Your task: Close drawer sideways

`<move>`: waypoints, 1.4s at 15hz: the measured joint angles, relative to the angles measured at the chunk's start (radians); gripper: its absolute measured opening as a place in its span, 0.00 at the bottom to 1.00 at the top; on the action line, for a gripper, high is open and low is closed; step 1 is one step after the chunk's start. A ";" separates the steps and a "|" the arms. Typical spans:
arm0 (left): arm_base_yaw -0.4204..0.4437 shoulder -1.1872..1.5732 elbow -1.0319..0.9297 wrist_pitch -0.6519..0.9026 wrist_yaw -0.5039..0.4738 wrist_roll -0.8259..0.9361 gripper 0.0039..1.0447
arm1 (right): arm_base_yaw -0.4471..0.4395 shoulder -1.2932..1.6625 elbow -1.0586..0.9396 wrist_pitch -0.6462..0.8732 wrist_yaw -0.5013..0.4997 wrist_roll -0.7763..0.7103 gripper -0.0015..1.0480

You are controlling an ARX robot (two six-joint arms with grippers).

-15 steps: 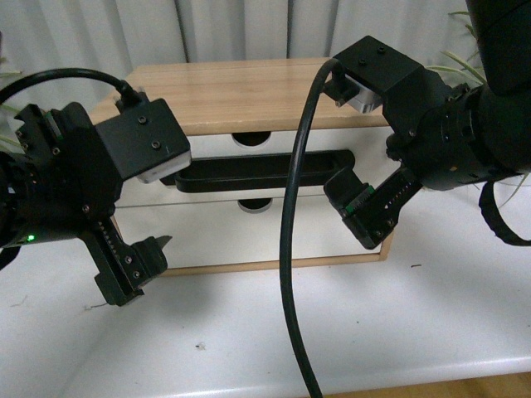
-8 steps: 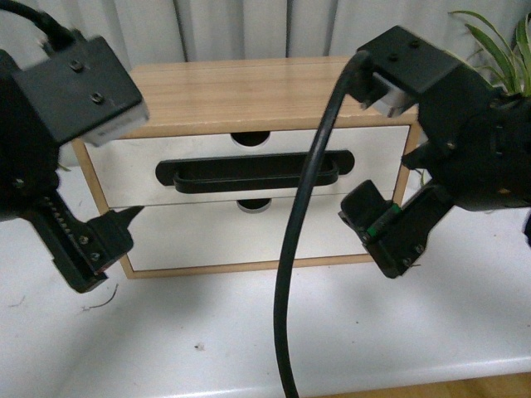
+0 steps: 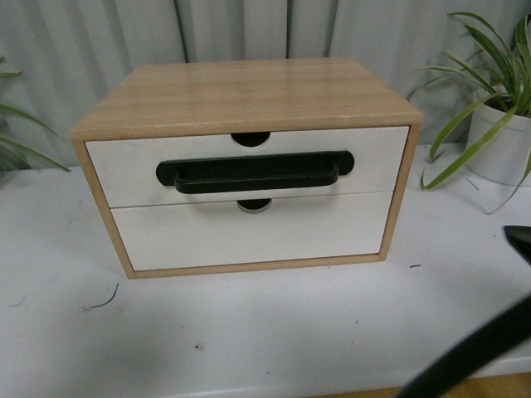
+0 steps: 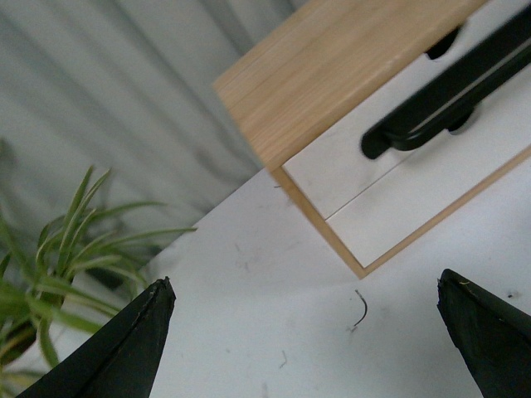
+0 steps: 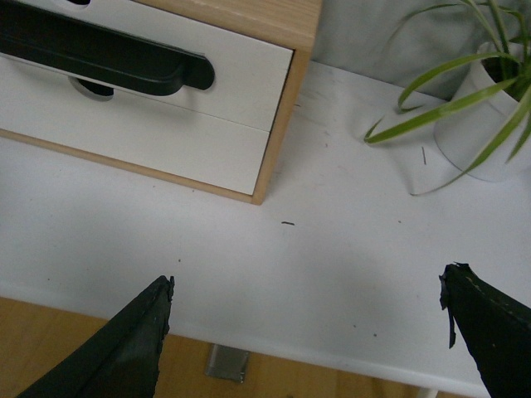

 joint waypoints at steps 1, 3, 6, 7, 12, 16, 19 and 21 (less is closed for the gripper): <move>0.025 -0.106 -0.019 -0.071 -0.044 -0.077 0.94 | 0.012 -0.092 -0.024 -0.061 0.021 0.023 0.94; 0.139 -0.247 -0.058 -0.179 -0.010 -0.237 0.94 | 0.024 -0.239 -0.078 -0.140 0.055 0.081 0.94; 0.229 -0.282 -0.072 -0.192 0.056 -0.450 0.94 | 0.018 -0.312 -0.103 -0.123 0.129 0.135 0.94; 0.224 -0.281 -0.072 -0.192 0.055 -0.476 0.94 | 0.018 -0.305 -0.103 -0.122 0.129 0.142 0.94; 0.266 -0.563 -0.240 -0.148 0.183 -0.534 0.01 | -0.246 -0.626 -0.377 0.178 -0.010 0.180 0.02; 0.266 -0.606 -0.270 -0.143 0.186 -0.534 0.01 | -0.381 -0.704 -0.414 0.153 -0.127 0.183 0.02; 0.266 -0.606 -0.270 -0.131 0.181 -0.535 0.01 | -0.374 -0.758 -0.415 0.104 -0.144 0.183 0.02; 0.266 -0.606 -0.270 -0.136 0.183 -0.534 0.01 | -0.374 -0.787 -0.415 0.070 -0.144 0.183 0.02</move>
